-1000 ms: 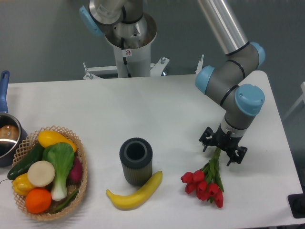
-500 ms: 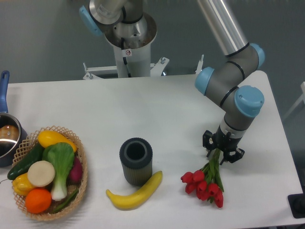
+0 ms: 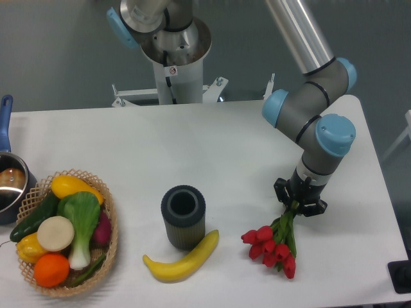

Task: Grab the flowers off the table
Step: 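Lift the gripped tulips up off the table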

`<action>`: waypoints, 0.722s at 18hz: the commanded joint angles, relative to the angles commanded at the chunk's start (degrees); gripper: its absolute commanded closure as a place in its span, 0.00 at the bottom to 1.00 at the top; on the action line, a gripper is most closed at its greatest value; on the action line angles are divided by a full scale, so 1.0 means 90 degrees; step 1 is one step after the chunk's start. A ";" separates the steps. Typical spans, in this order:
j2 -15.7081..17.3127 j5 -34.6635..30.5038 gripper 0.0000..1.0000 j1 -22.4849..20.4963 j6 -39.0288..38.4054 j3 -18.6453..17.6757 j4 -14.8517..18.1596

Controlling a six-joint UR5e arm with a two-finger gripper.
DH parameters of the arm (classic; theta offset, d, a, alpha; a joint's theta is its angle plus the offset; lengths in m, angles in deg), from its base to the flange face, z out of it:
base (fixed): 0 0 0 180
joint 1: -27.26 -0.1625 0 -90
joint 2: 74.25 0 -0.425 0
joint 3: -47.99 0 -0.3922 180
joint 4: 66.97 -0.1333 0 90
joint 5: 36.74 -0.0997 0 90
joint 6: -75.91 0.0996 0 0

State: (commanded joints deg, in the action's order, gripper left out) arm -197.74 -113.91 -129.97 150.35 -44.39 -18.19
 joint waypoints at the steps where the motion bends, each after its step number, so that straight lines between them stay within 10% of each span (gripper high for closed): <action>1: 0.0049 0.0010 0.75 -0.0010 -0.0029 0.0020 0.0000; 13: 0.0528 0.1200 0.75 -0.0234 -0.1201 0.1172 -0.0068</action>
State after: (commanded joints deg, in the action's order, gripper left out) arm -192.99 -103.11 -132.08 139.54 -33.84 -18.81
